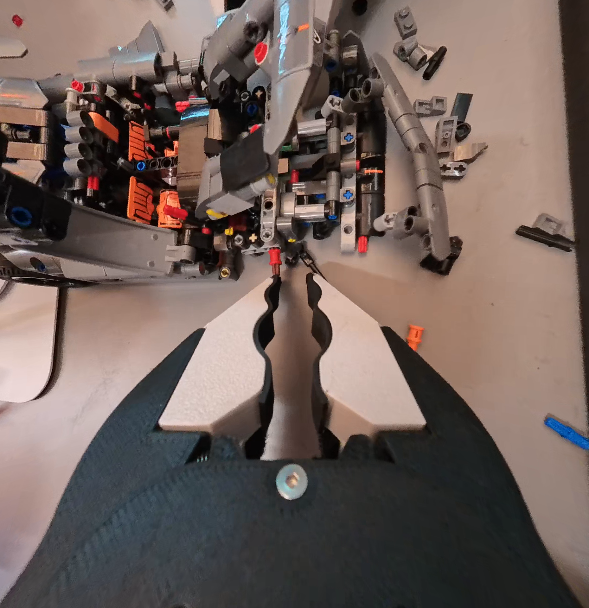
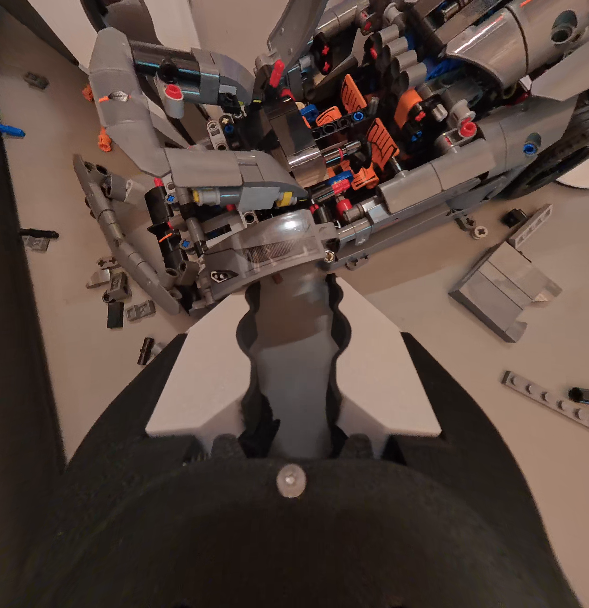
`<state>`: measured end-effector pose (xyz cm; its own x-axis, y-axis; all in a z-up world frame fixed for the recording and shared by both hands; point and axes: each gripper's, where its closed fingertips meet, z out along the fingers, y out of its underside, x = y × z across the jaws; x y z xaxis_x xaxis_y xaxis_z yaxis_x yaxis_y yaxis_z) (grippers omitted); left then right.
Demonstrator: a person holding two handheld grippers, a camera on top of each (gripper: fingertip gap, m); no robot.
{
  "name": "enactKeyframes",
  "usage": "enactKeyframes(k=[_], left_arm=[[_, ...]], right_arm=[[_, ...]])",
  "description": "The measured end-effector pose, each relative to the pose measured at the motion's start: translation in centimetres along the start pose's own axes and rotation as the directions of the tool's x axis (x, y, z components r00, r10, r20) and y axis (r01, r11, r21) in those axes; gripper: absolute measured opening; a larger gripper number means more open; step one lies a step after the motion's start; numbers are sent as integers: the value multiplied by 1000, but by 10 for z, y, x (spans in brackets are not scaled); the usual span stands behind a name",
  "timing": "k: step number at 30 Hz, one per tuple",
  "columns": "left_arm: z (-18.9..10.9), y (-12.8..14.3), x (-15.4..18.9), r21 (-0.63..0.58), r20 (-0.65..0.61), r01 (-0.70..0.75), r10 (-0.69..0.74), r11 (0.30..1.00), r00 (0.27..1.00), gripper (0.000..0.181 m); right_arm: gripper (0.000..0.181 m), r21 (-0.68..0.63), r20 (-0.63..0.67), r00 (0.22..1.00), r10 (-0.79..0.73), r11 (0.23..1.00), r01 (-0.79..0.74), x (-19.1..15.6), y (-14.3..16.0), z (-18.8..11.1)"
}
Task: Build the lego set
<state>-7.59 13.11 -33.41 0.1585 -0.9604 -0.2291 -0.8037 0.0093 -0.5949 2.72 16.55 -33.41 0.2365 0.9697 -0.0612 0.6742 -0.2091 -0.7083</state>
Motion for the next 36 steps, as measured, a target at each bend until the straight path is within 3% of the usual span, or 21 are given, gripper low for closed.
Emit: enactKeyframes(k=[12,15,19,36], left_arm=[[3,0,-9,37,21,29,-30,999,999,14],[3,0,-9,40,20,30,-30,999,999,14],[3,0,-9,45,18,36,-37,998,999,14],[5,-2,-10,73,21,50,-52,996,998,8]], right_arm=[[44,-7,-68,997,-40,999,39,5,-4,3],[55,-3,-69,997,18,1000,-18,8,-3,4],[55,3,-72,993,98,995,-98,8,-5,4],[54,22,-69,989,131,991,-130,8,-6,4]])
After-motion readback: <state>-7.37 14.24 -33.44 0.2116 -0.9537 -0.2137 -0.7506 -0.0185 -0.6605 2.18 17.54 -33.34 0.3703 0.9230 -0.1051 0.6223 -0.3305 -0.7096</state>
